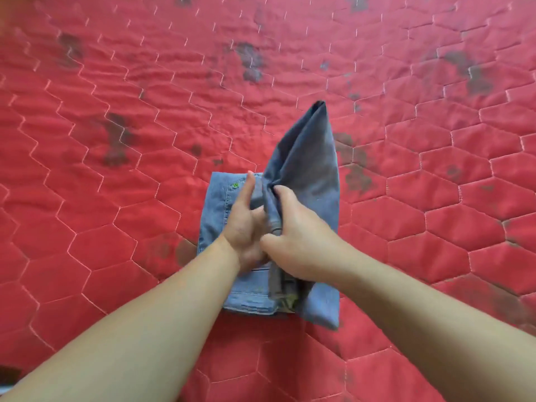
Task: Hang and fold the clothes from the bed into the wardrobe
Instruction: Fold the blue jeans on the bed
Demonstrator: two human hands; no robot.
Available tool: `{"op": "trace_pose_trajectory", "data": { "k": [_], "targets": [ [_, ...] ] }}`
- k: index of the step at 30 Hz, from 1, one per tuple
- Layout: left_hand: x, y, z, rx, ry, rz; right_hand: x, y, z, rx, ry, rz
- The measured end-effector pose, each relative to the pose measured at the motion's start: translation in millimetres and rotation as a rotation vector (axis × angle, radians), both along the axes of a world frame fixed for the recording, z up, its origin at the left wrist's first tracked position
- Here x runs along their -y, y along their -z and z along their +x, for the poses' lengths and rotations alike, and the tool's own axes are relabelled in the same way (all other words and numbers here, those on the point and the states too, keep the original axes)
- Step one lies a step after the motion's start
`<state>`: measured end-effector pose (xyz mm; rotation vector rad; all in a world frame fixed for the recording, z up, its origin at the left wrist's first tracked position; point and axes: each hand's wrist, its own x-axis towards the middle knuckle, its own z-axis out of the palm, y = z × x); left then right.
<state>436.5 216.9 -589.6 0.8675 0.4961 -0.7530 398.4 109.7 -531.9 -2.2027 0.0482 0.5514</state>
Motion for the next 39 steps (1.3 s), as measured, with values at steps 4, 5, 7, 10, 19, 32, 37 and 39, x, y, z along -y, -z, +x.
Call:
{"op": "trace_pose_trajectory", "data": {
  "k": [4, 5, 7, 10, 19, 32, 37, 39],
  "targets": [
    [-82.0, 17.0, -5.4, -0.047, 0.033, 0.121, -80.3, 40.9, -7.6, -0.066, -0.172, 0.100],
    [-100.3, 25.8, -11.5, -0.103, 0.139, 0.237, -91.3, 54.2, -16.2, -0.079, -0.208, 0.093],
    [-126.0, 46.2, -24.5, -0.135, 0.349, 0.494, -99.8, 75.5, -34.7, -0.100, -0.241, 0.077],
    [-130.2, 62.3, -32.8, -0.100, 0.400, 0.582, -89.8, 93.4, -54.7, -0.055, -0.211, 0.043],
    [-136.0, 74.7, -38.8, 0.089, 0.205, 0.678, -32.5, 115.8, -40.8, 0.329, -0.147, -0.638],
    [-137.5, 80.8, -71.5, 0.369, 0.265, 1.026, -23.2, 119.2, 47.4, 0.307, -0.341, -0.798],
    [-124.5, 81.7, -82.9, 0.810, 0.477, 1.479, -55.0, 122.8, 77.1, 0.201, -0.426, -0.765],
    [-122.6, 88.1, -82.0, 1.038, 0.669, 1.652, -60.6, 132.2, 88.0, 0.167, -0.400, -0.762]
  ]
}}
